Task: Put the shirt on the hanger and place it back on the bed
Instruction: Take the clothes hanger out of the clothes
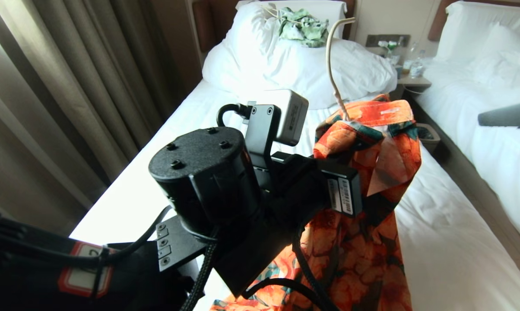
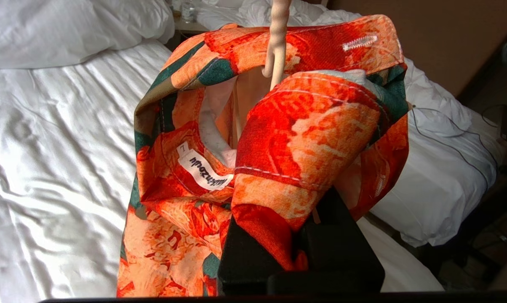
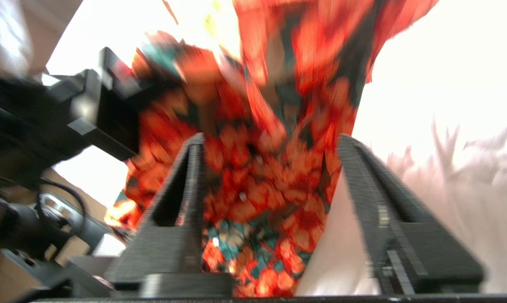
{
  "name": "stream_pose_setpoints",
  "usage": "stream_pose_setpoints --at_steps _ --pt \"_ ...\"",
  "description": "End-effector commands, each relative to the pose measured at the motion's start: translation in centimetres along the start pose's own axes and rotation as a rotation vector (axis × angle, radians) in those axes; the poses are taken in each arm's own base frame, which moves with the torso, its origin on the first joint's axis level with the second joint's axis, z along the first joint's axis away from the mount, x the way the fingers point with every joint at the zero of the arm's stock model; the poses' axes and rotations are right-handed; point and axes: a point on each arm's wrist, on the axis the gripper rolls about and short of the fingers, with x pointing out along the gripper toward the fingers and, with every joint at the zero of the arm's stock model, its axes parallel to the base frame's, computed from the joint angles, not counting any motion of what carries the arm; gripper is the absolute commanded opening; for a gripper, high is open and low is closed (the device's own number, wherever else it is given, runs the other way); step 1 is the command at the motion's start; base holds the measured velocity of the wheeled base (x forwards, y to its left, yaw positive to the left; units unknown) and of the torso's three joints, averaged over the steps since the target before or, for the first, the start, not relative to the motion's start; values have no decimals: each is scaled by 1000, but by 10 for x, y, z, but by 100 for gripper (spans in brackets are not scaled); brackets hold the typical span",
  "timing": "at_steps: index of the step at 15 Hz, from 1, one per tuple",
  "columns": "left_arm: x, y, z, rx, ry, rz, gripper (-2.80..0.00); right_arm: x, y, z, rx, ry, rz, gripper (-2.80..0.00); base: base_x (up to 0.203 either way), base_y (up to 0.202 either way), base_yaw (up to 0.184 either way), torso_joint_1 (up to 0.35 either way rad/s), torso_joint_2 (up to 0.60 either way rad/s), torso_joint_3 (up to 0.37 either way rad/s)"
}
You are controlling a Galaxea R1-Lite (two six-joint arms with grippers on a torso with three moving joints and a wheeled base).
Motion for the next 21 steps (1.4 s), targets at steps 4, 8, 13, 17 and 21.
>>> stream_pose_setpoints --at_steps 4,8,13,17,21 --pt "1 -19 -2 -5 32 -48 -280 20 10 34 -159 -33 -69 -280 0 0 0 0 0 0" --pt "4 -24 -6 -4 40 -60 -280 31 12 27 -266 51 -120 0 0 0 0 0 0 0" --pt "7 -28 -6 -2 54 -67 -280 33 15 24 -385 80 -105 0 0 0 0 0 0 0" --pt "5 -32 -5 -2 53 -75 -280 38 27 17 -498 111 -38 0 0 0 0 0 0 0" --pt "4 -33 -4 -4 50 -77 -280 59 34 17 -530 125 -25 0 0 0 0 0 0 0"
